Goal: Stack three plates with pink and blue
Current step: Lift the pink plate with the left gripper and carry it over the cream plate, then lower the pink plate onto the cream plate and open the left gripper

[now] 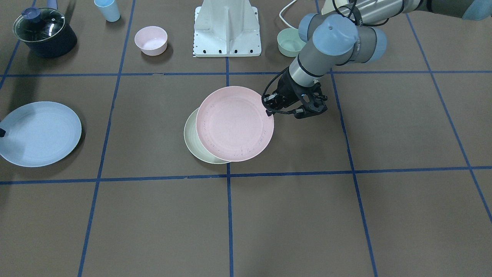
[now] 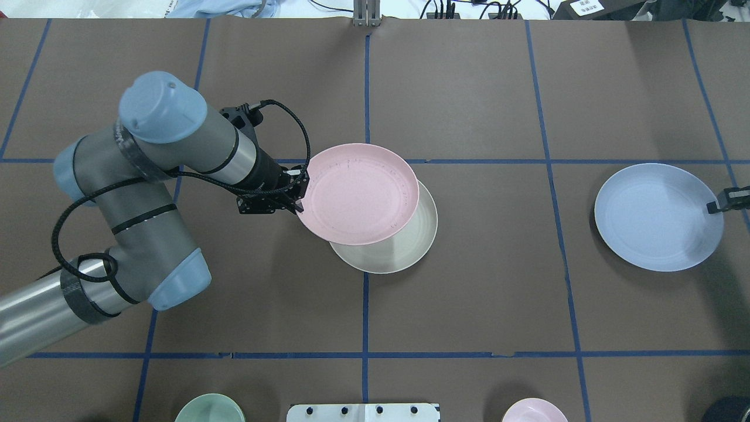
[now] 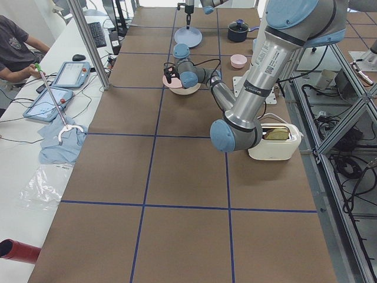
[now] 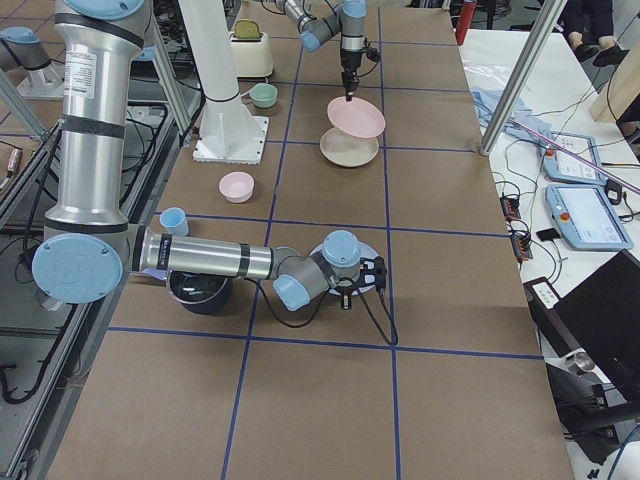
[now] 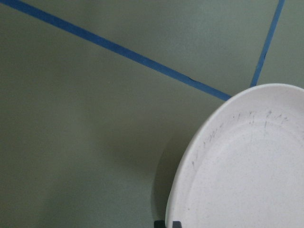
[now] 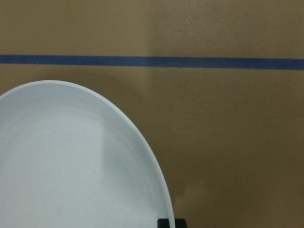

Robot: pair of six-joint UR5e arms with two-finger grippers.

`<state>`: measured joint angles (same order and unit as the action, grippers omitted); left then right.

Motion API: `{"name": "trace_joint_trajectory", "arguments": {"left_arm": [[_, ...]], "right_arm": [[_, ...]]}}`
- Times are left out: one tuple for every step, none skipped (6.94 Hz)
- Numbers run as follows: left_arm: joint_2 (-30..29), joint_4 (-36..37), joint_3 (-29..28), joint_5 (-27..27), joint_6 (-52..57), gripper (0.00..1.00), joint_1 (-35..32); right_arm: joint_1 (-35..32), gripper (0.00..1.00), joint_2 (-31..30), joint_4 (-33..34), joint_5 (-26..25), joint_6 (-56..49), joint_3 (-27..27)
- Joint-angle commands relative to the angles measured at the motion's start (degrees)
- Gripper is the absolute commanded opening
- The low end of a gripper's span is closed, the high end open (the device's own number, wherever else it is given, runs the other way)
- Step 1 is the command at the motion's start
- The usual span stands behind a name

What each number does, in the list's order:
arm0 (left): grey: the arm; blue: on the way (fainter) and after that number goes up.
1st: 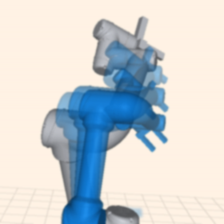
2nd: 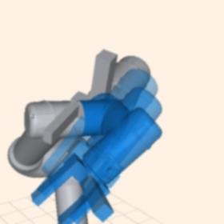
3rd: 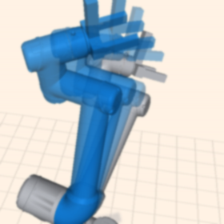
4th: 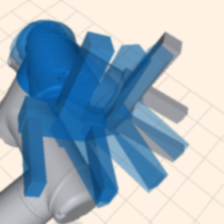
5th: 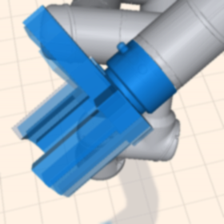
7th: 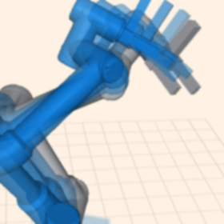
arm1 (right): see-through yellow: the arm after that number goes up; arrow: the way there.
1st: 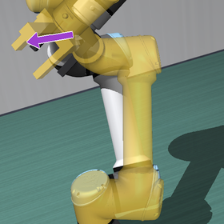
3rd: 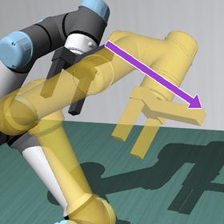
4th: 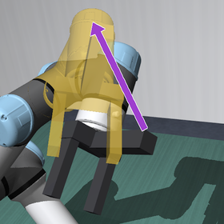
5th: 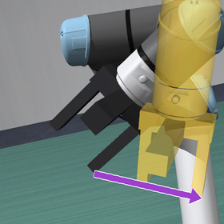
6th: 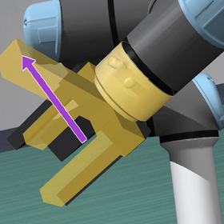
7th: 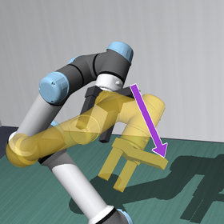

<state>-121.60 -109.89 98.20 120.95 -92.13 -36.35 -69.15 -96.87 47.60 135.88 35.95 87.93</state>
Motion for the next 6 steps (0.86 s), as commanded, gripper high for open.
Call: {"name": "trace_joint_trajectory", "arguments": {"left_arm": [[-0.6,-8.4,-4.8,-3.1,-4.7,0.0,2.8],[-2.2,-9.9,-7.2,-3.6,-5.4,0.0,3.1],[-2.9,-9.9,-8.1,-5.9,-5.5,0.0,4.4],[-3.0,-10.0,-8.2,-6.4,-5.5,0.0,4.7],[-2.8,-10.0,-8.4,-6.4,-5.3,0.72,4.7],[-2.4,-9.9,-8.0,-6.4,-4.6,1.0,4.6]], "right_arm": [[-1.3,0.0,0.5,0.1,3.1,3.6,2.8],[-1.6,0.0,0.5,0.5,3.3,4.3,4.2],[-2.3,0.0,0.5,0.7,4.4,4.4,4.7],[-3.1,0.0,0.7,0.7,5.7,4.4,5.1],[-3.3,0.0,0.8,0.7,6.0,4.4,5.8],[-3.3,0.0,0.9,0.9,6.4,4.5,6.7]]}}
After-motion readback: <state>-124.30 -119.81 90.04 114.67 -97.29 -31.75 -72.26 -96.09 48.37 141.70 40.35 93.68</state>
